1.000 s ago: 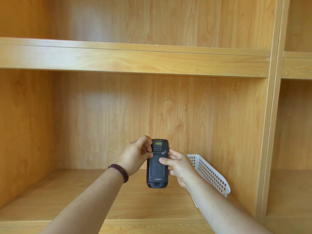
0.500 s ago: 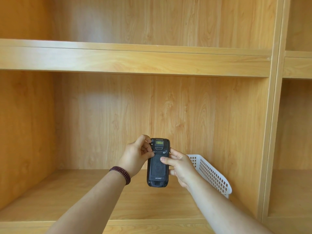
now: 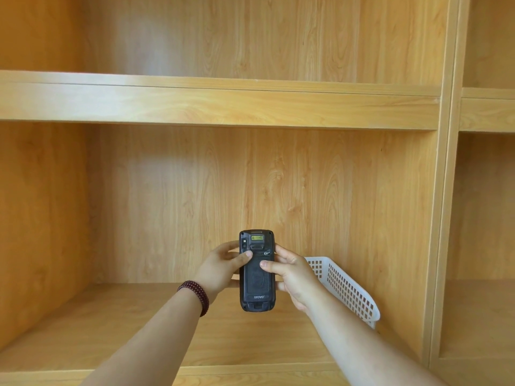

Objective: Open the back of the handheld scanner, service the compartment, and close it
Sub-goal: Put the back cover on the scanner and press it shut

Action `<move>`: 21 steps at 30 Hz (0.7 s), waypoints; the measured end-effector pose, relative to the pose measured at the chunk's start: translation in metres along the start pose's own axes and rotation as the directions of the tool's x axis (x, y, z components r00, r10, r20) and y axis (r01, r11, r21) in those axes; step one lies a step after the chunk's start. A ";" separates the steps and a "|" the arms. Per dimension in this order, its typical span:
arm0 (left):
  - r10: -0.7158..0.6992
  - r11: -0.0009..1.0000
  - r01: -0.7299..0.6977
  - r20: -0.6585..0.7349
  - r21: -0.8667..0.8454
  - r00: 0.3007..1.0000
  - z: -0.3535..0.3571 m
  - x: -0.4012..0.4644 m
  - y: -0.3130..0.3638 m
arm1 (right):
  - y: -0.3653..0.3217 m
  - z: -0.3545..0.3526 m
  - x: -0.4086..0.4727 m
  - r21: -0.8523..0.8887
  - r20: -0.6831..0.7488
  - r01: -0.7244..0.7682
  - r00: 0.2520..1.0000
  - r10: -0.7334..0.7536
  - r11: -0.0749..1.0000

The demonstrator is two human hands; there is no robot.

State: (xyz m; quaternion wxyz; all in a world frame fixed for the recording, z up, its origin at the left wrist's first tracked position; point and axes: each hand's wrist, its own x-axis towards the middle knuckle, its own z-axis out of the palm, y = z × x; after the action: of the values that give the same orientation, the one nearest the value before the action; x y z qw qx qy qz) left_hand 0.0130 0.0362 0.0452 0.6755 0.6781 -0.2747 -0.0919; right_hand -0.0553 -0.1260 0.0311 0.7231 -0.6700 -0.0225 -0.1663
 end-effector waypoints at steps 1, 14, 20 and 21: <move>-0.001 1.000 0.001 0.005 0.006 1.000 0.001 0.000 0.002 | 0.000 0.001 0.000 -0.002 0.001 -0.001 1.000 0.001 1.000; -0.003 0.998 0.001 0.040 0.064 0.999 0.003 -0.004 0.001 | -0.009 0.009 -0.005 -0.003 -0.059 0.014 0.998 -0.014 1.000; -0.021 1.000 0.021 0.030 -0.019 0.999 0.002 -0.008 0.002 | -0.010 0.013 -0.010 -0.007 -0.036 0.004 0.999 -0.004 1.000; -0.021 1.000 0.022 0.030 -0.020 0.999 0.002 -0.009 0.002 | -0.010 0.013 -0.011 -0.007 -0.042 0.008 0.999 -0.008 1.000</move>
State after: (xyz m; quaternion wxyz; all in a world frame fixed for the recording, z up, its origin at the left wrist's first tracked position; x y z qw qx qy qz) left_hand 0.0042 0.0384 0.0444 0.6773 0.6725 -0.2764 -0.1121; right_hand -0.0659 -0.1119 0.0396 0.7204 -0.6688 -0.0094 -0.1835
